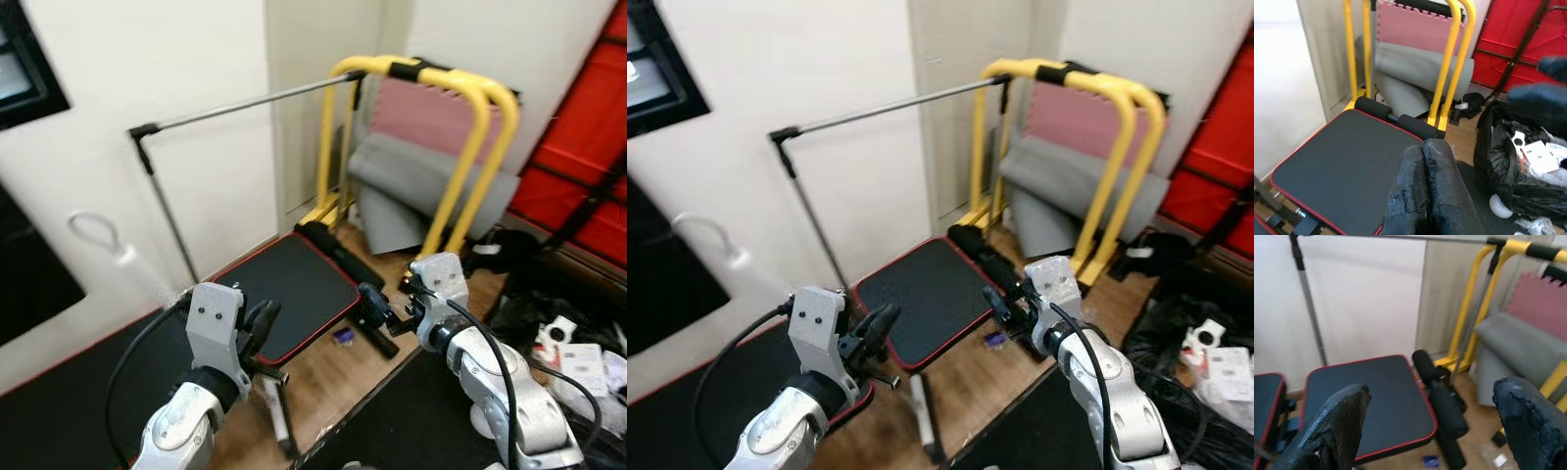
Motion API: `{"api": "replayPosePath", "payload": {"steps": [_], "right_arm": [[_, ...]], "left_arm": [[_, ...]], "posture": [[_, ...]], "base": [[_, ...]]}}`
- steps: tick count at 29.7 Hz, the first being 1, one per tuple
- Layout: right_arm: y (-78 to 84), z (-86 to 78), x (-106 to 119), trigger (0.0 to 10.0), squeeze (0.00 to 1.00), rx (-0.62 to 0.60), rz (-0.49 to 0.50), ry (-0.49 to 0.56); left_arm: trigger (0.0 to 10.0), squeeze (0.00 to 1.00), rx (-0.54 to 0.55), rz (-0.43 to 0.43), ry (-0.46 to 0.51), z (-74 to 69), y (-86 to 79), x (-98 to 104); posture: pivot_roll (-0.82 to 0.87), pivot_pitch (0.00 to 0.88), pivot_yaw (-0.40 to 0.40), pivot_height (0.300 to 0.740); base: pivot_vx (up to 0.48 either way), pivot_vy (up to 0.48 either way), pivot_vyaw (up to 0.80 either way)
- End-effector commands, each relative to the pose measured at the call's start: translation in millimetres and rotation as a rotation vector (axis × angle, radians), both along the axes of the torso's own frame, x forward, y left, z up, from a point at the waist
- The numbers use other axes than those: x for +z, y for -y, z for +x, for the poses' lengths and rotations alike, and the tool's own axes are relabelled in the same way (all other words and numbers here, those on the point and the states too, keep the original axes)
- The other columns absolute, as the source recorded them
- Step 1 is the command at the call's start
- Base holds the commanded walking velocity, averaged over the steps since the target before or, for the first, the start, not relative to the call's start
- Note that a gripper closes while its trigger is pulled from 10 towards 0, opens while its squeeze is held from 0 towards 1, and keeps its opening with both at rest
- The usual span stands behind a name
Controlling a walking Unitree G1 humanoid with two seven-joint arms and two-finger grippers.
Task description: Sweep floor
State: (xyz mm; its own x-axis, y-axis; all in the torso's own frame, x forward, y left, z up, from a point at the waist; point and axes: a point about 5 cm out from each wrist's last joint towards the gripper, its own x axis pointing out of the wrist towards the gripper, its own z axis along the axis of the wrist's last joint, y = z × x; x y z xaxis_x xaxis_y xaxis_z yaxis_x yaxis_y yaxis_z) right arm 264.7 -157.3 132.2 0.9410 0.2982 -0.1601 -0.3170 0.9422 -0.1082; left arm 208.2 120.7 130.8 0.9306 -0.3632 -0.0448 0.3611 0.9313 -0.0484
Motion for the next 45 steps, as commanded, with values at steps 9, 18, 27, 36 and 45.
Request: {"api": "replayPosePath", "payload": {"steps": [9,18,27,36,45], "right_arm": [[-10.7,11.7,1,10.0,0.00,0.040,-0.037,0.055],[-14.3,21.2,2,10.0,0.00,0.044,-0.045,0.082],[-14.2,26.3,2,10.0,0.00,0.036,-0.046,0.095],[-14.5,32.6,2,10.0,0.00,0.024,-0.053,0.114],[-13.2,33.2,-1,10.0,0.00,0.019,-0.059,0.120]], "left_arm": [[10.0,0.00,0.005,0.023,0.033,9.2,-1.5,-2],[10.0,0.00,0.016,0.043,0.055,16.0,-3.3,-1],[10.0,0.00,0.025,0.047,0.073,21.8,-5.9,0],[10.0,0.00,0.059,0.039,0.087,24.9,-10.3,-1],[10.0,0.00,0.070,0.046,0.082,25.1,-10.7,-5]], "posture": [[-0.09,0.000,-0.018,0.740],[-0.08,0.000,-0.022,0.740],[-0.08,0.000,-0.021,0.740],[-0.09,0.000,-0.020,0.740],[-0.09,0.000,-0.020,0.740]], "base": [[0.000,0.000,-0.80],[0.000,0.000,-0.80],[0.000,0.000,-0.80],[0.000,0.000,-0.80],[0.000,0.000,-0.80]]}}
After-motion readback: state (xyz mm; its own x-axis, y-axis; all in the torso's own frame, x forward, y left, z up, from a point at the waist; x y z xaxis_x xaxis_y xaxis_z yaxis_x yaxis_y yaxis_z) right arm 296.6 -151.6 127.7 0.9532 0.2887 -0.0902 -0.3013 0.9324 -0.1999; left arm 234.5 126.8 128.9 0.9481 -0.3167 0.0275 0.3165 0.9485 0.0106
